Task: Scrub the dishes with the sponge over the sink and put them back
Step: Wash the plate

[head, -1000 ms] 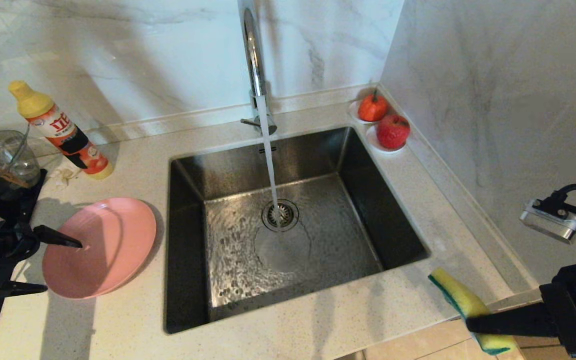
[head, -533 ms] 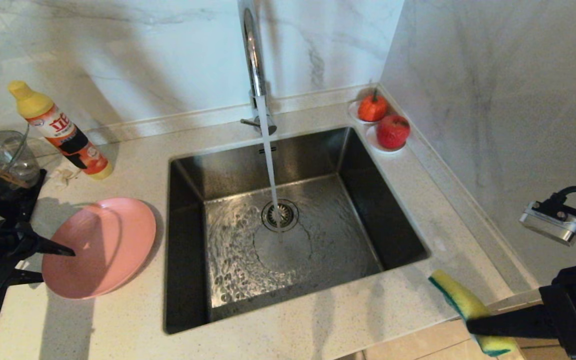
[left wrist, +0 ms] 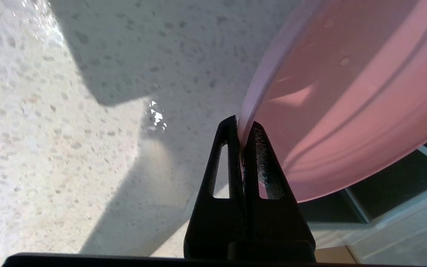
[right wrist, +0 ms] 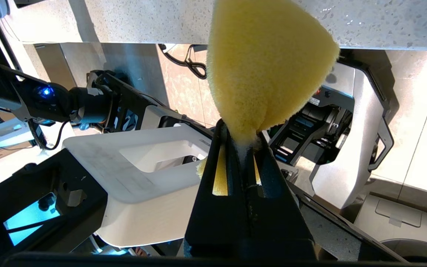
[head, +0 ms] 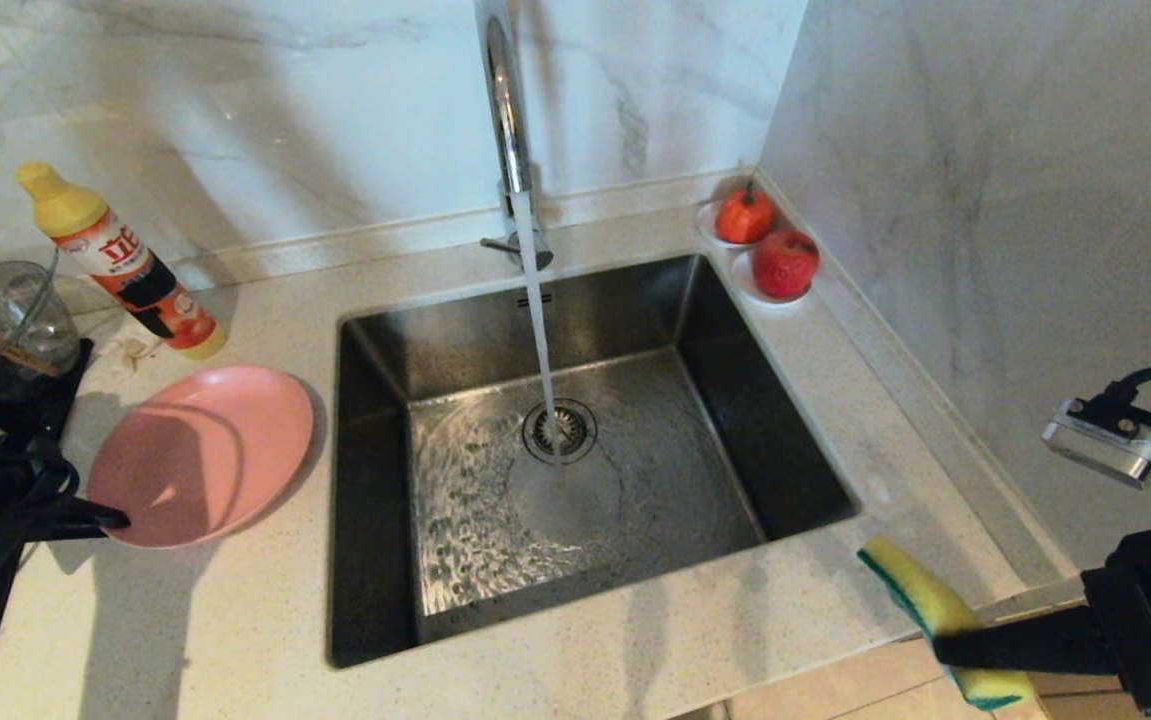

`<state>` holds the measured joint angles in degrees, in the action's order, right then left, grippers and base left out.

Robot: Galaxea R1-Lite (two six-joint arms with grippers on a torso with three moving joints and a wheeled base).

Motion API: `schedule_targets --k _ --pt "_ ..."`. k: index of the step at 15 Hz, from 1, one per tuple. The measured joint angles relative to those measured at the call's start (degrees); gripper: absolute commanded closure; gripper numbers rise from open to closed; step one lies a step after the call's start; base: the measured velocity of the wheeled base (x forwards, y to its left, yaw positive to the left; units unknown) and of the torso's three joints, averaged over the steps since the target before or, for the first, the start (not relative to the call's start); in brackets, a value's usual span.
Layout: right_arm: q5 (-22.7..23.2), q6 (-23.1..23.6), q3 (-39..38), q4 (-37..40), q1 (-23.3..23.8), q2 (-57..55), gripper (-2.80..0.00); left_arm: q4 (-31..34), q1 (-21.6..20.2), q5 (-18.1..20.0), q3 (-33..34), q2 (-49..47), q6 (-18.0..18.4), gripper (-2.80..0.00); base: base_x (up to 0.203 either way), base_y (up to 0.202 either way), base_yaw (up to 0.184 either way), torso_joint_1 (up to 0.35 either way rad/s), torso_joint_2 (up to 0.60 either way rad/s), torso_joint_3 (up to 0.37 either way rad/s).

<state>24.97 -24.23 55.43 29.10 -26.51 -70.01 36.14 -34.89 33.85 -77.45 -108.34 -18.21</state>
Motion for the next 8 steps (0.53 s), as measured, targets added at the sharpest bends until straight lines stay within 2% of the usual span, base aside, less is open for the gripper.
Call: schedule_targets --k 4,8 --pt "0.05 -0.07 -0.26 0.00 0.00 0.13 0.00 0.78 0.08 0.75 0.81 3.63 -0.11 0.00 0.000 0.000 0.000 0.000 0.00 0.000" --pt "0.11 -0.14 -0.39 0.01 -0.05 0.35 0.00 4.34 1.79 4.18 2.01 11.02 -0.35 0.00 0.000 0.000 0.000 0.000 0.00 0.000"
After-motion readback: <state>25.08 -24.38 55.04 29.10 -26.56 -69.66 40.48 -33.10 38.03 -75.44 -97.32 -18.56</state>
